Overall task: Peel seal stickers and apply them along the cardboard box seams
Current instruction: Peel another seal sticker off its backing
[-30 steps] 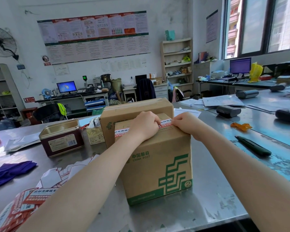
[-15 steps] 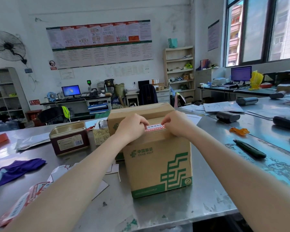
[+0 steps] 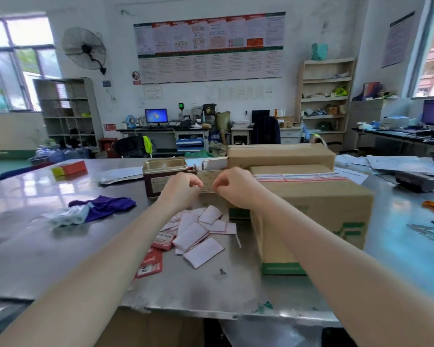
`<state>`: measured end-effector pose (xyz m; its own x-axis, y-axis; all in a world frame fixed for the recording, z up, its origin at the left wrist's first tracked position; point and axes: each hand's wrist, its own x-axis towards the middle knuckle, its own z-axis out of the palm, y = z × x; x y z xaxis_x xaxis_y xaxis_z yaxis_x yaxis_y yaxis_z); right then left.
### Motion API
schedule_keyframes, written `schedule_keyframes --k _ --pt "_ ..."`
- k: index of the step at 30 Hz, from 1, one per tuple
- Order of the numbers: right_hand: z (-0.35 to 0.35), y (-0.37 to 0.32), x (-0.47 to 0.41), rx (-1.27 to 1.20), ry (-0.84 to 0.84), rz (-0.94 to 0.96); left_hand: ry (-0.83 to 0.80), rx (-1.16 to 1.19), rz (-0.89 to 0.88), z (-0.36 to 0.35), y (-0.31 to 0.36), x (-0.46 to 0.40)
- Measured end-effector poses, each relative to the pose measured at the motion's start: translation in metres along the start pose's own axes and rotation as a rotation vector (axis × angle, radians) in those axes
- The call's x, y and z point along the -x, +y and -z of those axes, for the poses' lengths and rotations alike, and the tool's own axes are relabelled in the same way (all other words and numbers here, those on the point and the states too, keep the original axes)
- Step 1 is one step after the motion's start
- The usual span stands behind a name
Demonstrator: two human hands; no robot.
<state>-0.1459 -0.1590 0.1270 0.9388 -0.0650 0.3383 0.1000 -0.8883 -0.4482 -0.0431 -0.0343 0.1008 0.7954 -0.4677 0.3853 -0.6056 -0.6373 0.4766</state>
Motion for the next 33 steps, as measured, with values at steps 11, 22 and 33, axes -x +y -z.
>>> schedule_keyframes --k 11,22,33 --pt "-0.122 -0.025 -0.033 0.045 -0.262 -0.078 -0.188 -0.214 0.238 0.004 -0.123 0.046" --pt "-0.155 -0.004 -0.046 0.040 -0.345 -0.119 -0.353 -0.160 0.197 -0.008 -0.146 0.030" --pt "-0.157 0.013 -0.062 -0.018 -0.345 -0.159 -0.447 -0.201 0.234 -0.019 -0.160 0.010"
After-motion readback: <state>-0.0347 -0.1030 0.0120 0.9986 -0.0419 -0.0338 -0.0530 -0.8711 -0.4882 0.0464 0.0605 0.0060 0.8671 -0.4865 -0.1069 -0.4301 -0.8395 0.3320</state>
